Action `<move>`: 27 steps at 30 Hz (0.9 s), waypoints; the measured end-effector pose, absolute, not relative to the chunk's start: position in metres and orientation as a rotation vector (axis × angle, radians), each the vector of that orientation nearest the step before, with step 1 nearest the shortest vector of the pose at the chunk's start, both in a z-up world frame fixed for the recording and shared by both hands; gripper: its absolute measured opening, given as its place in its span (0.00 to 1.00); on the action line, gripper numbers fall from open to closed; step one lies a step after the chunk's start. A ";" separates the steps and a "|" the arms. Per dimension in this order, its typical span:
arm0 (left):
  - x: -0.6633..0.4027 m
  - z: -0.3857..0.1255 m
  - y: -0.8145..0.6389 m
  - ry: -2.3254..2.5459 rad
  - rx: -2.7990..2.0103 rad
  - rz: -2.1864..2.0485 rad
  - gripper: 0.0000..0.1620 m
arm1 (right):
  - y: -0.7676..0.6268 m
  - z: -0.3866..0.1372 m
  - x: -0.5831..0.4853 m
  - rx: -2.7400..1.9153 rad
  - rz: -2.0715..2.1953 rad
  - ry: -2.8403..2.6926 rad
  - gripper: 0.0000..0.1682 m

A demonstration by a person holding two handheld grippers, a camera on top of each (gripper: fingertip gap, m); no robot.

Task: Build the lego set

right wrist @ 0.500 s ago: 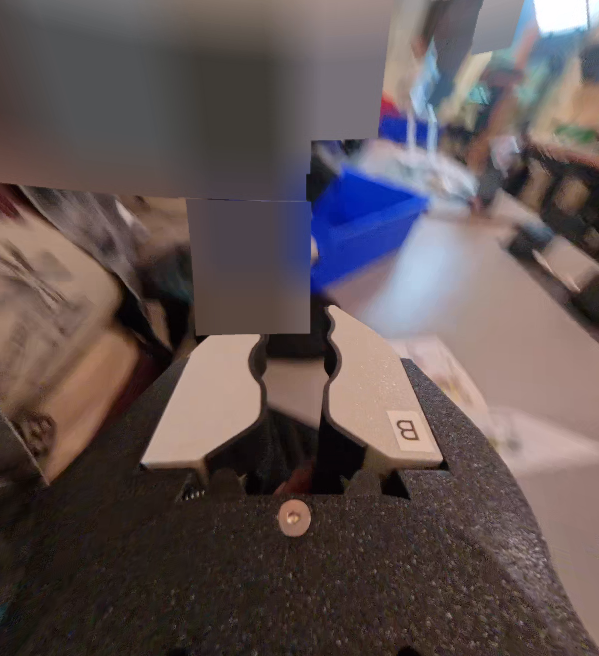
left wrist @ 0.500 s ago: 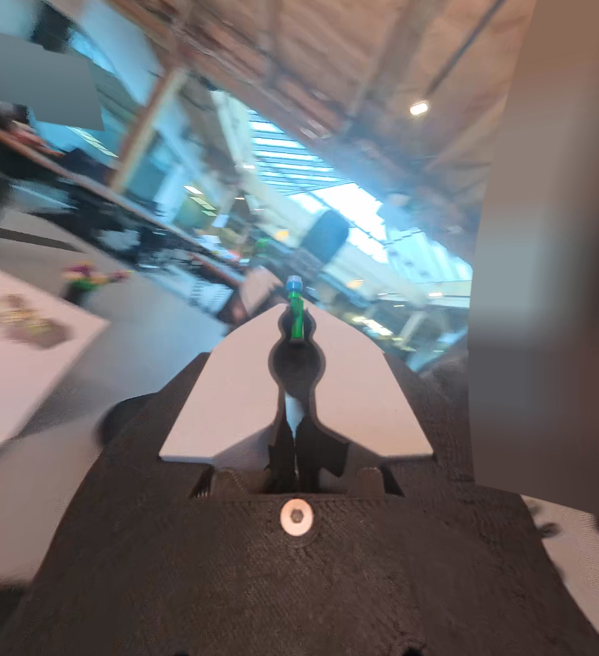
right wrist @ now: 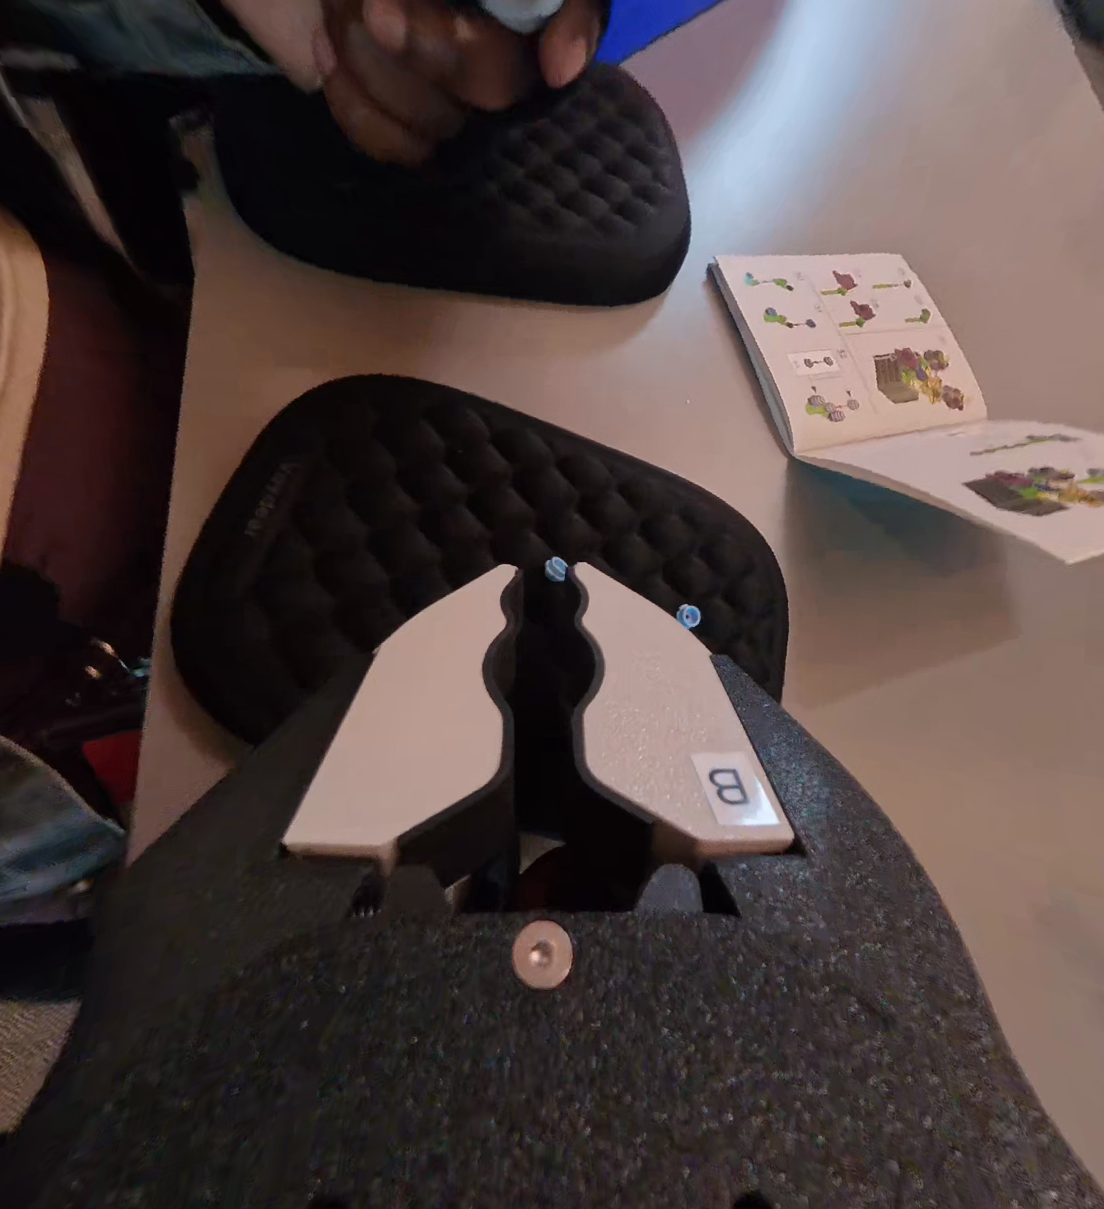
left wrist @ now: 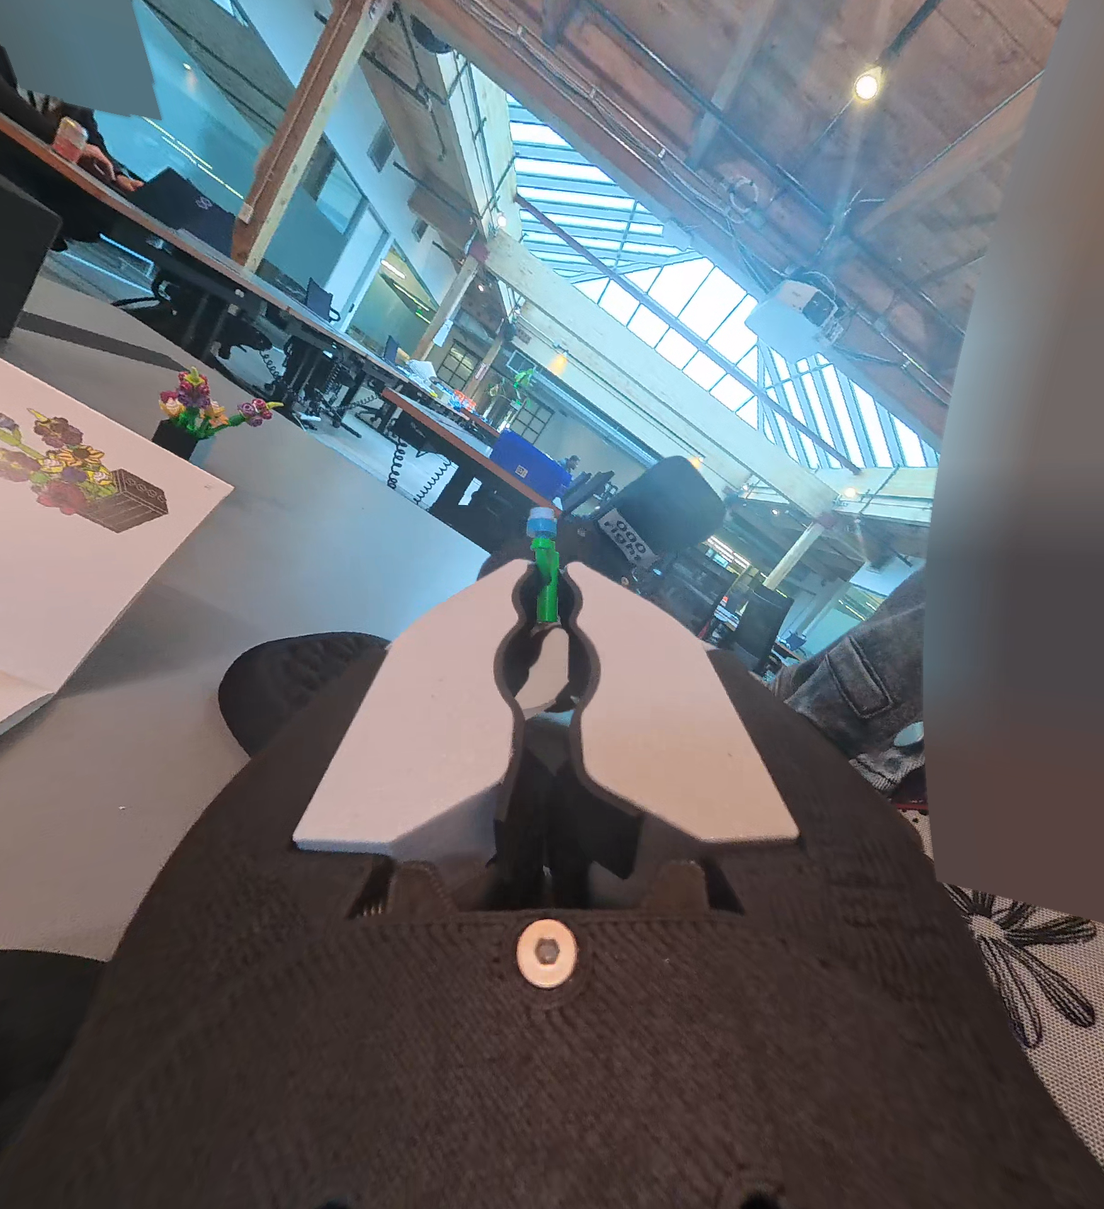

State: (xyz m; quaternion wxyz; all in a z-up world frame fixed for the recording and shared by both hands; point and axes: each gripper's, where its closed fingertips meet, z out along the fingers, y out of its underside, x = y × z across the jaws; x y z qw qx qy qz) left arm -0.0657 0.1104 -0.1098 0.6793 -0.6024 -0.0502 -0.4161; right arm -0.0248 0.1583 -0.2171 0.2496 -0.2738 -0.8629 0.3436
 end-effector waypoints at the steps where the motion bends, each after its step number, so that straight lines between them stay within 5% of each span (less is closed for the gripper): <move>1: -0.065 -0.110 0.111 -0.109 -1.357 -0.938 0.04 | 0.159 -0.217 -0.025 -0.692 0.908 -2.369 0.07; 12: -0.064 -0.113 0.112 -0.115 -1.374 -0.968 0.04 | 0.158 -0.222 -0.030 -0.299 0.681 -2.578 0.01; 27: -0.066 -0.113 0.113 -0.130 -1.373 -0.979 0.04 | 0.161 -0.220 -0.032 -0.518 0.868 -2.483 0.00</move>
